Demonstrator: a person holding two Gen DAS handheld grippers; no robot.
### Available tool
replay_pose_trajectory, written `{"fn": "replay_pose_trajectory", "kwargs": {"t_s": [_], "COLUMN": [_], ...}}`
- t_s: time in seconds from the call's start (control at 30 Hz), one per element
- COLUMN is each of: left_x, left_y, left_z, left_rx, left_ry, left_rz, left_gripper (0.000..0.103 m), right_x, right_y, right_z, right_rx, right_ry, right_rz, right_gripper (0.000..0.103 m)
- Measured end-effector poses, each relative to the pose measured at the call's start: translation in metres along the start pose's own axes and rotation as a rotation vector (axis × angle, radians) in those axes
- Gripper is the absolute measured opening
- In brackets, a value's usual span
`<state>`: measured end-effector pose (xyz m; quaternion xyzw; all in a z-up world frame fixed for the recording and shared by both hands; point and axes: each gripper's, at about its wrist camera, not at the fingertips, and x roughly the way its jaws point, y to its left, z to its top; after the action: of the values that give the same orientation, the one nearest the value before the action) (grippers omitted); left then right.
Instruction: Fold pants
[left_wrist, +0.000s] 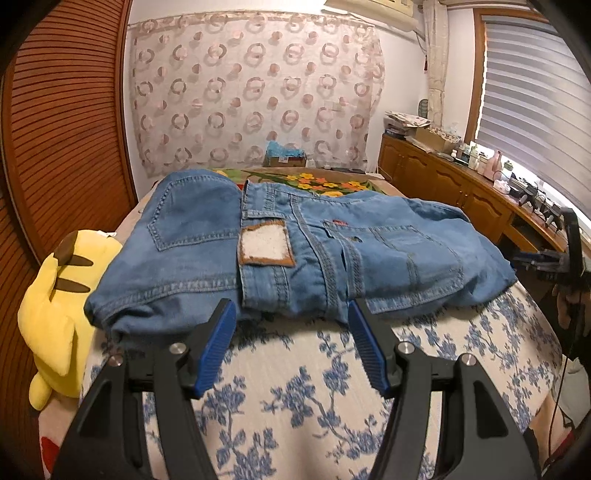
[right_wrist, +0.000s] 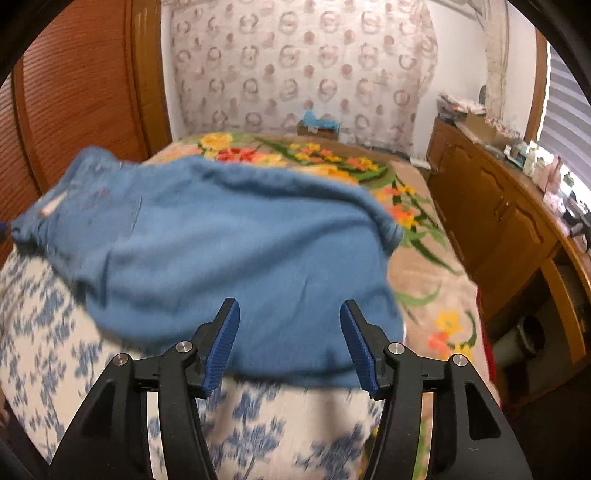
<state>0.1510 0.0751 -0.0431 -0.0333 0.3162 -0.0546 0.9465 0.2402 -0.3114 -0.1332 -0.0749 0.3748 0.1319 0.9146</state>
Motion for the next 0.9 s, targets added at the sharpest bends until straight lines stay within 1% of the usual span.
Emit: {"fn": "replay_pose_trajectory", "kwargs": {"t_s": [0.13,0.3,0.33,0.43,0.53,0.6,0.67,0.73,0.8,0.87,0.9], "left_x": [-0.007,-0.009,-0.008,-0.005,-0.001,0.003,0.009,0.015,0.018,0.022,0.024], "left_y": [-0.004,-0.007,-0.007,-0.008,-0.008,-0.006,-0.002,0.002,0.004,0.006,0.007], "left_z": [-0.009,-0.018,-0.019,-0.02,-0.02,-0.02,-0.019,-0.017,-0.017,-0.015,-0.014], "left_rx": [0.005,0.001,0.001,0.001,-0.001,-0.002,-0.008,-0.019,-0.026,-0.03,-0.03], "left_ry": [0.001,0.009,0.013,0.019,0.024,0.031,0.041,0.05,0.055,0.06,0.061], "left_rz": [-0.006,-0.01,-0.011,-0.01,-0.011,-0.005,0.003,0.005,0.008,0.014,0.016], "left_gripper": [0.063,0.062,0.062,0.062,0.062,0.062,0.062,0.062,0.062,0.062,0.062], "right_x": [0.002,0.012,0.012,0.017,0.023,0.026,0.03,0.031,0.032,0.033,0.033], "right_y": [0.004,0.003,0.001,-0.009,-0.013,-0.012,-0.008,-0.006,-0.002,0.002,0.004], "right_z": [-0.023,-0.04,-0.041,-0.042,-0.037,-0.033,-0.03,-0.026,-0.026,-0.026,-0.026], "right_rx": [-0.024,-0.078,-0.073,-0.061,-0.081,-0.098,-0.14,-0.17,-0.19,-0.211,-0.221], "right_ry": [0.037,0.091,0.079,0.081,0.073,0.067,0.053,0.047,0.043,0.044,0.041], "right_rz": [-0.019,-0.07,-0.071,-0.1,-0.124,-0.138,-0.168,-0.18,-0.168,-0.127,-0.12], "right_gripper": [0.058,0.058,0.059,0.06,0.06,0.06,0.06,0.06,0.06,0.06,0.06]}}
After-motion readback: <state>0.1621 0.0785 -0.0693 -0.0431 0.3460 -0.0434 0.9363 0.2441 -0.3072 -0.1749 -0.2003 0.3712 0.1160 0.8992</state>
